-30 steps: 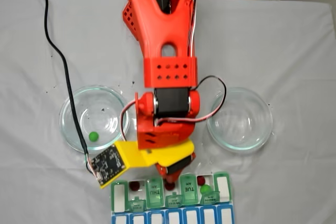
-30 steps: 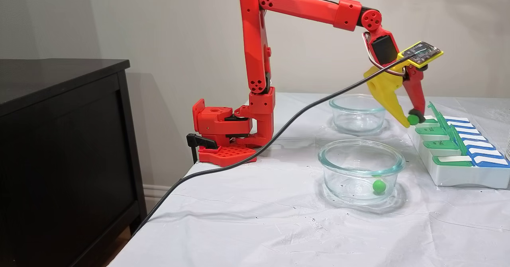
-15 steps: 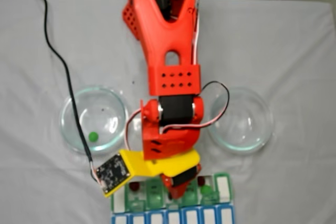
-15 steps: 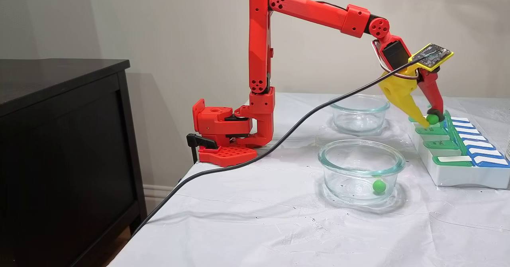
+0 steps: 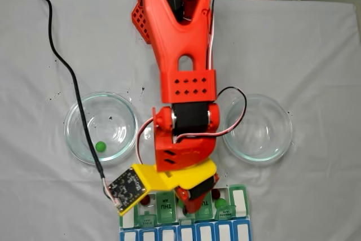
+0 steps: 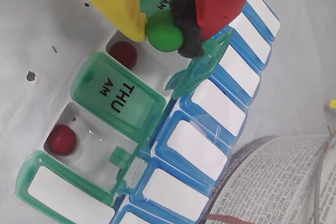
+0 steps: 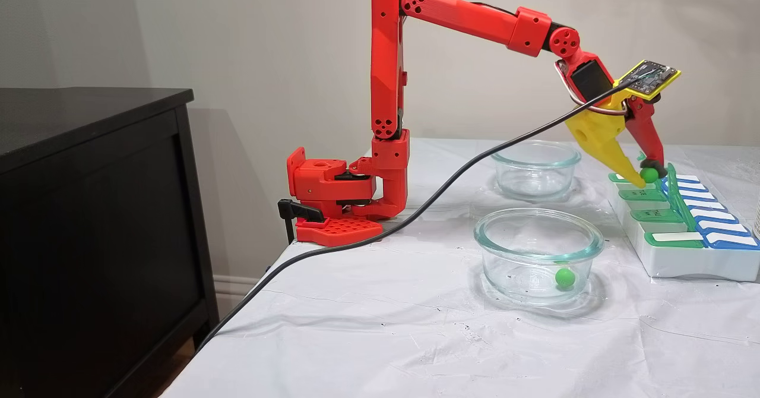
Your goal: Sort medicines into box.
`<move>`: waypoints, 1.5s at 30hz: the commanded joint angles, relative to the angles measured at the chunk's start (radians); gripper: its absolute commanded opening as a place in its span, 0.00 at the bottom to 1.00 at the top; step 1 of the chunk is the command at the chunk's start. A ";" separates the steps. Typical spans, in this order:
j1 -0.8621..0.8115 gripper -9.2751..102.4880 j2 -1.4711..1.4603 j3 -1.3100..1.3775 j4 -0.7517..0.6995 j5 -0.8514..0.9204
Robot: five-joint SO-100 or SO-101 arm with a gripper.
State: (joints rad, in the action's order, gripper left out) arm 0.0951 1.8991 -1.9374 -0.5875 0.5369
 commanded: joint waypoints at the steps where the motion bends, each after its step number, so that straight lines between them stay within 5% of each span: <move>1: 0.023 0.08 0.032 0.011 0.026 0.017; 24: 0.018 0.09 -0.015 -0.017 0.152 0.057; 27: 0.018 0.27 -0.011 -0.040 0.169 0.063; 29: 0.015 0.31 -0.005 -0.060 0.198 0.057; 40: 0.018 0.28 0.112 -0.095 0.078 0.117; 45: -0.003 0.14 0.304 -0.103 -0.094 0.209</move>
State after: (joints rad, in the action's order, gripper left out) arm 0.1028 1.9819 -2.0678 -0.5890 0.6826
